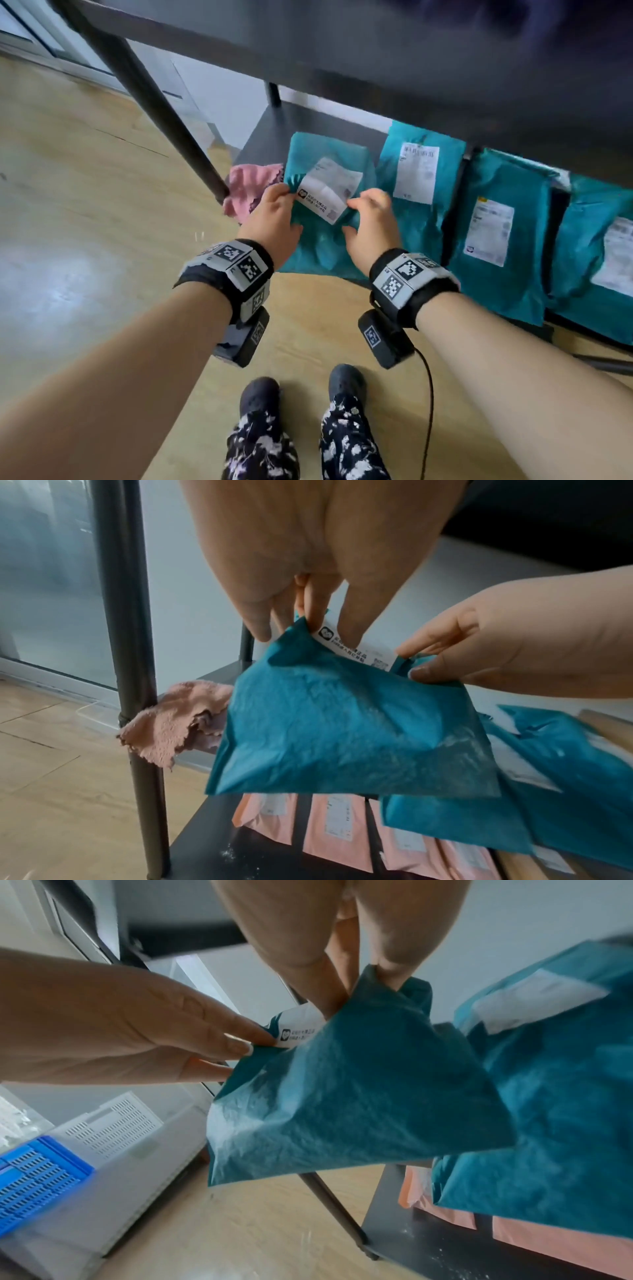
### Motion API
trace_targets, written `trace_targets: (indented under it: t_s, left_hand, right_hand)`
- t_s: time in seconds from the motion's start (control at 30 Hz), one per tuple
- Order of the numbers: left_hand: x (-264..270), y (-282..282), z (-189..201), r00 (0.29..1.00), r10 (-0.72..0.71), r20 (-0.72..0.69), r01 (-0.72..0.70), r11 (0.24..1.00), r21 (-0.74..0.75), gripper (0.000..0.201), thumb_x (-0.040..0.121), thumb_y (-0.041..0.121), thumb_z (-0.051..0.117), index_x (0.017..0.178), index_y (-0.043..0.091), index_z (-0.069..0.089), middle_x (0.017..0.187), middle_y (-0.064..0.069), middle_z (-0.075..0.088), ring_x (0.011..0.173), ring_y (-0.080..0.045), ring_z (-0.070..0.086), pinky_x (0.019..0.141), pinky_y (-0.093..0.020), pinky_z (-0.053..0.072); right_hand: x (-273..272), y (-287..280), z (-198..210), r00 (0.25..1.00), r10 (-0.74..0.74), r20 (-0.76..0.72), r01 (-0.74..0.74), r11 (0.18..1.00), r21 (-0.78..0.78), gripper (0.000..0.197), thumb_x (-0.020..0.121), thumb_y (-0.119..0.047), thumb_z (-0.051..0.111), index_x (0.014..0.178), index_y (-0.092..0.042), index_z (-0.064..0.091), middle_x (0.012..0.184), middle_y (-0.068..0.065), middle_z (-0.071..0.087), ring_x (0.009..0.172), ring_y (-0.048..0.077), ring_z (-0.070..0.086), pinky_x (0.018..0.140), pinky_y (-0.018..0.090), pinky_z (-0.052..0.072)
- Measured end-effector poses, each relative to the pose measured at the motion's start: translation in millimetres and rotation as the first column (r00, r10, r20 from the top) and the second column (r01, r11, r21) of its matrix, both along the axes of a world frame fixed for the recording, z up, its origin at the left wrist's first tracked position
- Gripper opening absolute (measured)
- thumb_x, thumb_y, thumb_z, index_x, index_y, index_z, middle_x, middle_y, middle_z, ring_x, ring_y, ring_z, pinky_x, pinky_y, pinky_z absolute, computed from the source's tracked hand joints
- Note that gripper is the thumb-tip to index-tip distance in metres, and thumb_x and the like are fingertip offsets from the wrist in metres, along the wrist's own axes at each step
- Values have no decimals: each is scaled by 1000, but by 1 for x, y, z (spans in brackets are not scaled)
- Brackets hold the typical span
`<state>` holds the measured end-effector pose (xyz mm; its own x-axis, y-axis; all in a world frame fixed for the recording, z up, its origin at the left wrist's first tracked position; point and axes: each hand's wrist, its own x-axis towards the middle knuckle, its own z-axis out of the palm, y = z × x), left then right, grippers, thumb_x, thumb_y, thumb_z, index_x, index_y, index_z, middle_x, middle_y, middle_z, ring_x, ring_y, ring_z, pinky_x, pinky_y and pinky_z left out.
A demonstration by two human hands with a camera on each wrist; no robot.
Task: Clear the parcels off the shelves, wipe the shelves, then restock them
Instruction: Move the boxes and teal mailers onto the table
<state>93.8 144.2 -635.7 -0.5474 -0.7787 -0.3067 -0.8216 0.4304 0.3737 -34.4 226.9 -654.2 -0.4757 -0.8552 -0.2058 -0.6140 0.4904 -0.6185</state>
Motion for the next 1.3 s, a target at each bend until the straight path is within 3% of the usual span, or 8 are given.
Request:
trace_targets:
  t_s: [0.23, 0.37, 0.47, 0.57, 0.67, 0.83, 1.0, 1.3]
  left_hand:
    - [-7, -67, -90, 989, -146, 30, 145, 989, 32, 59, 93, 20, 50, 145, 4, 27, 156, -5, 15, 144, -11, 12, 110, -19, 11]
    - [-10, -94, -116, 986, -167, 20, 166, 986, 20, 47, 92, 20, 50, 134, 2, 40, 151, -6, 22, 135, -21, 32, 110, -28, 25]
    - [-7, -101, -121, 991, -129, 47, 127, 991, 43, 37, 93, 22, 49, 126, 7, 45, 141, -7, 30, 119, -28, 48, 100, -38, 41]
    - [-2, -104, -125, 980, -184, 78, 183, 983, 18, 40, 93, 24, 47, 131, 12, 39, 134, -10, 35, 115, -32, 49, 95, -43, 44]
    - [2, -109, -131, 969, -221, 109, 222, 975, -1, 39, 93, 24, 46, 130, 13, 39, 128, -9, 42, 116, -33, 47, 95, -47, 44]
    - [2, -113, -133, 973, -206, 106, 209, 978, -19, 49, 94, 20, 42, 141, 18, 27, 141, -7, 31, 121, -34, 43, 95, -45, 42]
    - [0, -115, -130, 972, -230, 51, 232, 972, -46, 56, 96, 20, 39, 148, 21, 16, 152, 2, 16, 130, -27, 38, 99, -40, 39]
    - [11, -120, -133, 986, -129, 107, 136, 989, -52, 54, 93, 11, 40, 143, 15, 23, 142, -6, 34, 125, -31, 40, 101, -46, 39]
  right_hand:
    - [4, -53, -83, 997, 31, -65, -19, 984, 177, 38, 91, -14, 55, 128, -4, 50, 145, 10, 22, 121, 24, 45, 99, 19, 28]
    - [-2, -77, -103, 993, 40, -107, -16, 976, 218, 47, 94, -22, 51, 139, -12, 41, 152, 8, 17, 132, 24, 35, 105, 23, 27]
    - [-7, -92, -110, 972, 90, -215, -13, 942, 334, 58, 95, -37, 48, 147, -22, 28, 155, 7, 14, 141, 33, 14, 114, 35, 18]
    - [-5, -106, -111, 926, 144, -349, -17, 939, 343, 60, 95, -43, 45, 147, -23, 22, 158, 5, 5, 143, 36, -1, 117, 41, 9]
    - [-2, -119, -115, 924, 238, -299, -132, 933, 334, 62, 97, -40, 42, 150, -30, 11, 159, 0, -6, 144, 33, -12, 118, 41, 3]
    - [-6, -134, -125, 961, 209, -179, -130, 918, 374, 64, 98, -39, 41, 149, -37, 2, 157, -8, -17, 145, 32, -10, 118, 48, 12]
    - [-3, -130, -122, 974, 146, -173, -87, 948, 308, 64, 98, -39, 41, 149, -36, 4, 157, -4, -16, 144, 35, -10, 118, 47, 7]
    - [2, -107, -131, 972, 177, -157, -108, 921, 375, 63, 97, -46, 40, 149, -36, 7, 156, -2, -20, 144, 36, -8, 118, 47, 8]
